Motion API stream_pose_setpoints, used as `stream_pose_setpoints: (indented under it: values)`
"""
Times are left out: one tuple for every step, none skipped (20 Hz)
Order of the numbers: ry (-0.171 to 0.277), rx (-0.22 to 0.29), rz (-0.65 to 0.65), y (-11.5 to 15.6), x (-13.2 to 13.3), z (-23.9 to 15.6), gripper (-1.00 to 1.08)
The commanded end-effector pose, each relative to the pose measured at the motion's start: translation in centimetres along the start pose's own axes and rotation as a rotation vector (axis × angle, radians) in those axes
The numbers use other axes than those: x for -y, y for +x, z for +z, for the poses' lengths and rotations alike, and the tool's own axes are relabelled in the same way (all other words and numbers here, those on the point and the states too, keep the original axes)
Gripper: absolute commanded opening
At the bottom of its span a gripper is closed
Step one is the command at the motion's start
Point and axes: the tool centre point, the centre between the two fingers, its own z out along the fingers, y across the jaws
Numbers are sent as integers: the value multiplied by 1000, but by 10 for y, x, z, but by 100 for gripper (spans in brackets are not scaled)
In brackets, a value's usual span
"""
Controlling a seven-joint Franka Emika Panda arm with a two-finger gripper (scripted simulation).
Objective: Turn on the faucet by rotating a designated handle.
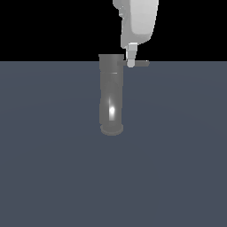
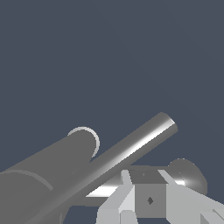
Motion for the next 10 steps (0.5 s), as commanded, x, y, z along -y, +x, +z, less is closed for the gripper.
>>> stream_pose_setpoints:
  values:
    - [3,-1,11,12,8,0,-100]
    - [3,-1,12,15,10,0,-100]
    - [3,-1,13,18,12,0,-100]
    - [3,-1,14,20,15,0,-100]
    - [3,-1,15,23,17,0,-100]
    - [3,-1,16,26,19,0,-100]
    - [3,-1,17,28,22,0,-100]
    - [3,-1,18,31,24,0,-100]
    - [3,-1,19,34,26,0,-100]
    - [3,-1,20,36,29,0,-100]
